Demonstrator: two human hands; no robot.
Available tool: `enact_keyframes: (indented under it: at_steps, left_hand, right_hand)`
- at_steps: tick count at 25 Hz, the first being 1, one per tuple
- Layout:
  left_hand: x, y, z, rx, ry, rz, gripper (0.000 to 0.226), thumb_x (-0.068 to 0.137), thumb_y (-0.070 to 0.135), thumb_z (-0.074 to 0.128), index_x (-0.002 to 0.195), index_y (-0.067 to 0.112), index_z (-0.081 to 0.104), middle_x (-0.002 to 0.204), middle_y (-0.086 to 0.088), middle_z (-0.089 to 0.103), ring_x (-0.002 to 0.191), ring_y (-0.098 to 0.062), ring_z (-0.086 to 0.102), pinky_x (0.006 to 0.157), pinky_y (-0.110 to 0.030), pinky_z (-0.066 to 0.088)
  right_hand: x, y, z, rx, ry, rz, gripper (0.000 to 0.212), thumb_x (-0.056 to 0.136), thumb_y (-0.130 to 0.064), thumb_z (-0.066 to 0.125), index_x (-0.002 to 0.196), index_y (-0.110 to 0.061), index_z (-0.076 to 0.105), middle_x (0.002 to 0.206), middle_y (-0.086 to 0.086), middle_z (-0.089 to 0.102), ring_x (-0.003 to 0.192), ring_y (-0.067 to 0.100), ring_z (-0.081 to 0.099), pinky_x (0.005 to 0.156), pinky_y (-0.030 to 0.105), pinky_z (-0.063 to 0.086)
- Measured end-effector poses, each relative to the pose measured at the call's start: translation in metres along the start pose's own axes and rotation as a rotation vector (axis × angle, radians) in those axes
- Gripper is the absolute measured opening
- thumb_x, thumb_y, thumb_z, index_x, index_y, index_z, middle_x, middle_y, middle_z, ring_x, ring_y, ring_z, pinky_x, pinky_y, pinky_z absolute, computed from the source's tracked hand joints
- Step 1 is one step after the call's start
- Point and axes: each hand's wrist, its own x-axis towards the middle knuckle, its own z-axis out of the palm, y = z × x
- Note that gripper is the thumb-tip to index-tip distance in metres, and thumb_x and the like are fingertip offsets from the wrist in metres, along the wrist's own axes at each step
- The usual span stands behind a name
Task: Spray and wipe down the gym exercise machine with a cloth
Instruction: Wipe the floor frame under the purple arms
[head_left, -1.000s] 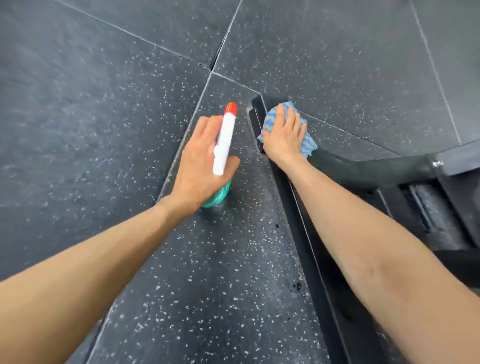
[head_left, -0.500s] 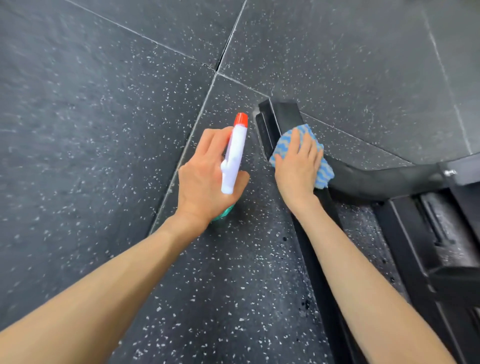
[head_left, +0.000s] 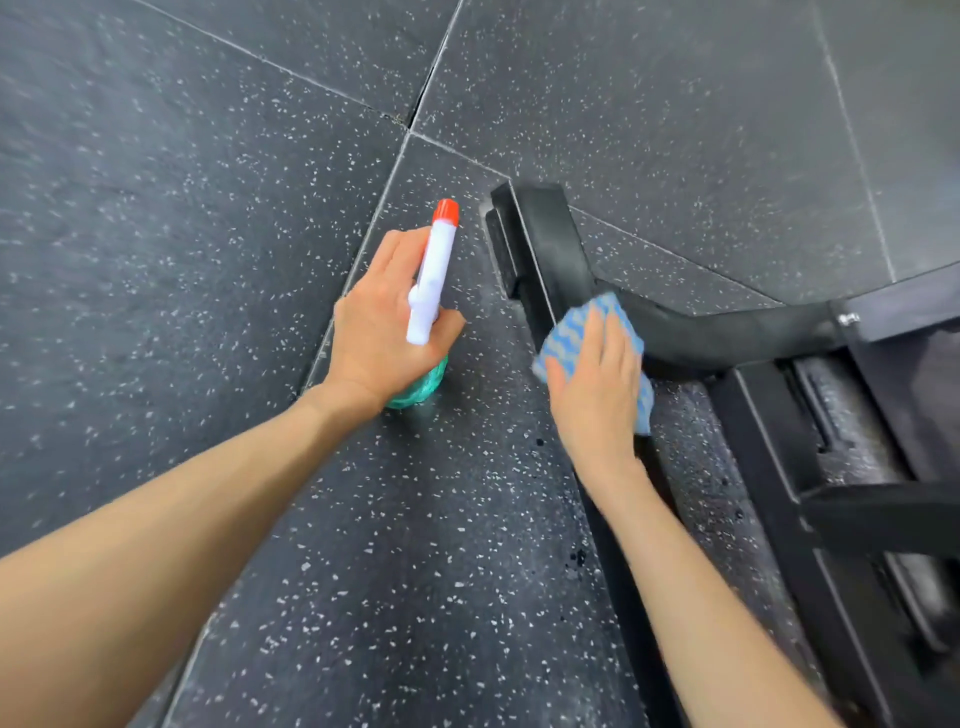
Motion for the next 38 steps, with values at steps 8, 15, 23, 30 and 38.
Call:
enact_keyframes:
  at_steps: [8,15,23,30,38]
  left_hand:
    - [-0.063,0.029,-0.004,-0.047,-0.172,0.117,0.042,0.071,0.015,0.051,0.111,0.003,0.058,0.092,-0.009,0.061,0.072,-0.030,0.061,0.068,-0.044,0.048]
    - [-0.126,0.069,0.003,-0.157,-0.518,0.162,0.046,0.072,0.027,0.049,0.115,0.010,0.052,0.084,-0.002,0.060,0.071,-0.027,0.059,0.071,-0.033,0.046]
    - [-0.148,0.104,0.008,-0.120,-0.704,0.456,0.052,0.069,0.028,0.047,0.111,0.000,0.056,0.100,-0.001,0.056,0.097,-0.017,0.047,0.080,-0.020,0.040]
    - [-0.177,0.145,0.053,0.257,-1.059,0.552,0.056,0.068,0.047,0.017,0.096,0.014,0.053,0.075,0.004,0.041,0.082,-0.034,0.055,0.065,-0.036,0.044]
    - [-0.177,0.138,0.040,0.146,-0.999,0.628,0.055,0.071,0.044,0.016,0.103,0.023,0.055,0.076,0.009,0.038,0.077,-0.029,0.055,0.060,-0.034,0.037]
  right_hand:
    - [-0.051,0.015,-0.022,-0.003,-0.162,0.123,0.075,0.083,-0.024,0.069,0.145,-0.008,0.030,0.153,0.012,0.026,0.141,0.031,0.022,0.115,0.046,0.016]
    - [-0.147,0.043,-0.042,0.025,-0.069,0.249,0.091,0.074,-0.027,0.079,0.145,-0.001,0.030,0.151,0.014,0.033,0.139,0.030,0.032,0.116,0.043,0.025]
    - [-0.261,0.097,-0.070,0.012,-0.139,0.392,0.096,0.078,-0.030,0.076,0.149,-0.004,0.018,0.155,0.011,0.024,0.144,0.029,0.021,0.118,0.045,0.013]
    - [-0.336,0.112,-0.084,0.061,-0.064,0.526,0.100,0.062,-0.025,0.088,0.143,0.000,0.035,0.149,0.011,0.037,0.135,0.027,0.036,0.113,0.038,0.018]
    - [-0.248,0.093,-0.070,-0.040,-0.055,0.343,0.093,0.066,-0.040,0.079,0.139,0.003,0.042,0.141,0.015,0.047,0.130,0.031,0.047,0.111,0.046,0.025]
